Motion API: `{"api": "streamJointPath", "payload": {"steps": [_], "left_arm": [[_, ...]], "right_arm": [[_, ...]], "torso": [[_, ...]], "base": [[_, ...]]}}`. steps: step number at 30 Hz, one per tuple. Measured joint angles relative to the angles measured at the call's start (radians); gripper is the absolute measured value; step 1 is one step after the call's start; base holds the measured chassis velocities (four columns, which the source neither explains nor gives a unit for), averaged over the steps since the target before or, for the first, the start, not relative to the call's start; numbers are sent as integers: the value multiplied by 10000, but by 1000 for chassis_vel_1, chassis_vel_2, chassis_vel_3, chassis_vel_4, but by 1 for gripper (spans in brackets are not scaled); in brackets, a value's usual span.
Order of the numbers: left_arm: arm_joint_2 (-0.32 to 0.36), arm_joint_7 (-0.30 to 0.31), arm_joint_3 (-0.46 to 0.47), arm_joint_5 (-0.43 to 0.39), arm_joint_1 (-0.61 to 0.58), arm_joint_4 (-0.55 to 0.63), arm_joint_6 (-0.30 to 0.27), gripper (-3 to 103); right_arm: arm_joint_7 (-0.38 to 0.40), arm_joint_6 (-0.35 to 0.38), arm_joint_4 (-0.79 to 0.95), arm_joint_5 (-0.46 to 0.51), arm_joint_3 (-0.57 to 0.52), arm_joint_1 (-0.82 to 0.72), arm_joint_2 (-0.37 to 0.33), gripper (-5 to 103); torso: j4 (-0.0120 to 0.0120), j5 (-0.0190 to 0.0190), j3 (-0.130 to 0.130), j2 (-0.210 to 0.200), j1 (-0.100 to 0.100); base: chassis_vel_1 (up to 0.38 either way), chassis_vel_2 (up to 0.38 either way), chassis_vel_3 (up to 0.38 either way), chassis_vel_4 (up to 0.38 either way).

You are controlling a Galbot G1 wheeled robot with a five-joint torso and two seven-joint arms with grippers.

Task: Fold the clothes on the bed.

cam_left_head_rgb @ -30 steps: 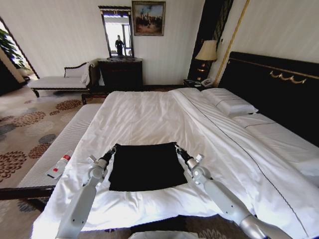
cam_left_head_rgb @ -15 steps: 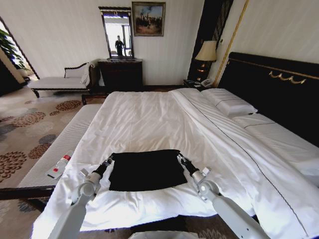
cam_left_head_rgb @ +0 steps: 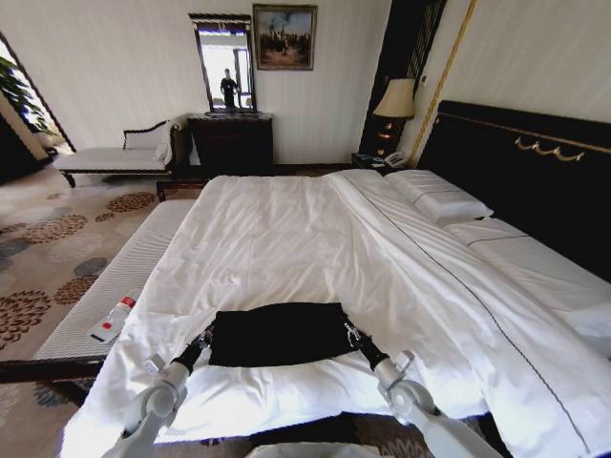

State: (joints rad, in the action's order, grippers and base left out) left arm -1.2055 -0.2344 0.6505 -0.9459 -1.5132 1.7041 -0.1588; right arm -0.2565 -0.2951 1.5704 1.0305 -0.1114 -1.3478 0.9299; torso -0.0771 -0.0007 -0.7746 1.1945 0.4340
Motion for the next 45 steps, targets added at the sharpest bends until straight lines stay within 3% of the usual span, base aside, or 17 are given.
{"api": "streamJointPath", "payload": {"steps": [14,24,25,26,27,30,32,33,34,36,37,39,40,41,42,45], "left_arm": [[-51,-290,401,439,-692,499,267,1],[-162,-489,348,1204,-1237,734,764,1],[-172,-471,340,1326,-1285,791,826,-1],[-181,-474,343,1443,-1384,942,891,4],[-181,-474,343,1443,-1384,942,891,4],[-192,-854,532,1567,-1799,1677,1035,20],[-188,-993,639,1600,-1925,1893,1106,20],[-155,-1166,848,1620,-2105,2242,1257,32],[-123,-1187,978,1556,-2139,2416,1307,32],[-27,-1016,1210,1190,-1970,2692,1255,42],[-27,-1016,1210,1190,-1970,2692,1255,42],[57,-372,1238,880,-1403,2853,896,53],[75,4,1113,865,-1092,2858,630,53],[71,455,882,975,-724,2794,306,58],[71,455,882,975,-724,2794,306,58],[-114,1154,-44,1963,-105,2204,-78,75]], "right_arm": [[-352,-486,512,-221,-376,-759,-199,0],[-731,-740,444,-593,-540,-1293,-133,-3],[-730,-748,447,-627,-569,-1310,-126,2],[-729,-755,478,-652,-631,-1315,-127,8],[-729,-755,478,-652,-631,-1315,-127,8],[-729,-786,754,-661,-1039,-1301,-196,24],[-727,-802,875,-639,-1190,-1291,-226,24],[-721,-822,1142,-566,-1435,-1277,-309,29],[-715,-826,1361,-501,-1583,-1260,-384,34],[-664,-819,1740,-321,-1763,-1135,-499,45],[-664,-819,1740,-321,-1763,-1135,-499,45],[-401,-641,1981,-60,-1678,-768,-531,51],[-174,-407,1987,25,-1495,-451,-486,61],[92,-82,1894,14,-1253,-110,-395,61],[92,-82,1894,14,-1253,-110,-395,61],[1236,1046,1406,-614,-596,529,-150,78]], "torso": [[1,0,0,-2,1],[0,0,-1,-2,1],[0,1,-1,-2,1],[0,1,0,-2,1],[0,1,0,-2,1],[1,0,0,-2,0],[1,1,0,-2,0],[4,3,0,-2,1],[4,1,-1,-1,0],[4,1,-1,-1,0],[4,1,-1,-1,0],[-1,-2,0,-1,0],[-1,-1,0,-2,0],[3,-1,-1,-1,1],[3,-1,-1,-1,1],[0,1,-3,-4,5]], "base": [[0,0,0,0],[0,0,0,0],[0,0,0,0],[0,0,0,0],[0,0,0,0],[0,0,0,0],[0,0,0,0],[0,0,0,0],[0,0,0,0],[0,0,0,0],[0,0,0,0],[0,0,0,0],[0,0,0,0],[0,0,0,0],[0,0,0,0],[0,0,0,0]]}}
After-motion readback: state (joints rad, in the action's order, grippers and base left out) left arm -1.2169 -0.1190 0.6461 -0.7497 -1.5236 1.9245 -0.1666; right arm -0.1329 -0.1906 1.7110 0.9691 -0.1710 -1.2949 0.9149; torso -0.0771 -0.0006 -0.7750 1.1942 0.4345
